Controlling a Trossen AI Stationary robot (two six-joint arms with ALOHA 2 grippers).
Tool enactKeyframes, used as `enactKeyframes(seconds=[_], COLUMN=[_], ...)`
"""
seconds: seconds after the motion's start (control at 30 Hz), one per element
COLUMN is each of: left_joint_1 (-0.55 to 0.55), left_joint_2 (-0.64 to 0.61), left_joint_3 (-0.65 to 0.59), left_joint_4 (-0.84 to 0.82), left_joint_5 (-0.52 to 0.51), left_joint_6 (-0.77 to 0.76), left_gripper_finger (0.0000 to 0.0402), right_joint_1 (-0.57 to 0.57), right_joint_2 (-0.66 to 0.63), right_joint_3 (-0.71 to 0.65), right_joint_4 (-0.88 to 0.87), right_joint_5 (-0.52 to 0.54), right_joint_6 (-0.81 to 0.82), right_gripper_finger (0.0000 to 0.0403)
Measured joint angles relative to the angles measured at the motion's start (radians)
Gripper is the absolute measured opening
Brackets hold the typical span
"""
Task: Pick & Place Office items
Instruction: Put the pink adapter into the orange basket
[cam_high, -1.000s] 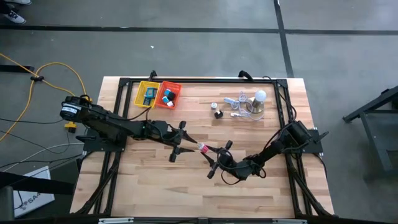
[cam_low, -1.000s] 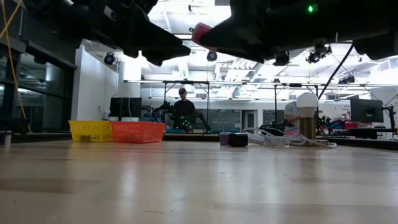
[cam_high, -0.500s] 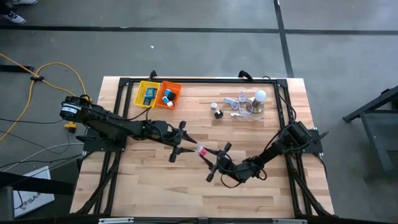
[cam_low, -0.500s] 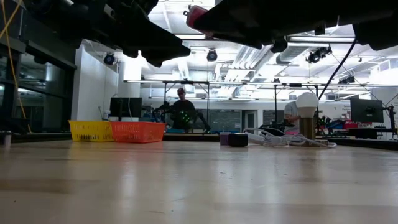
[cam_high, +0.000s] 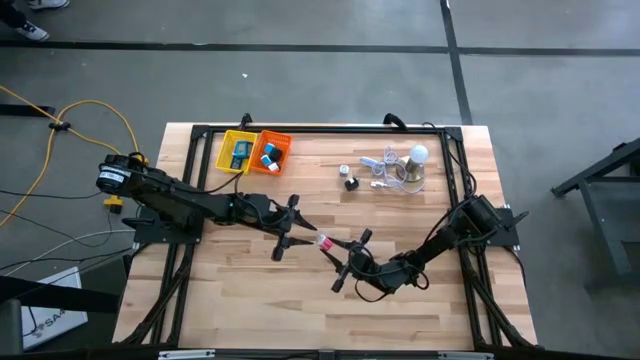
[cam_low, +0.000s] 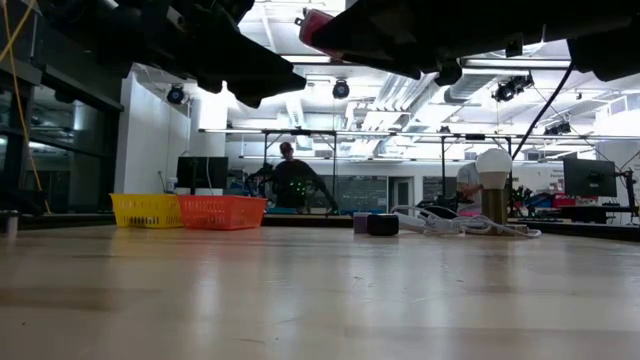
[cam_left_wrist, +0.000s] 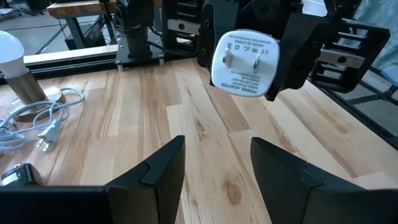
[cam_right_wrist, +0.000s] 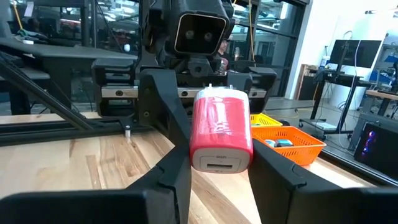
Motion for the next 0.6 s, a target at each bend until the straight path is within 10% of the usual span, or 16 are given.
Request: enactKeyframes(seconds=[0.6], left_joint_1=[0.000], left_joint_2=[0.000], left_joint_3=[0.000], left_joint_4=[0.000], left_joint_5=[0.050], left_joint_6=[0.000], left_gripper_finger=[0.0177], right_joint_1=[0.000], right_joint_2=[0.000], right_joint_3=[0.000], right_joint_4=[0.000], right_joint_5=[-0.003], right_joint_6=[0.003], right_gripper_finger=[0.0117])
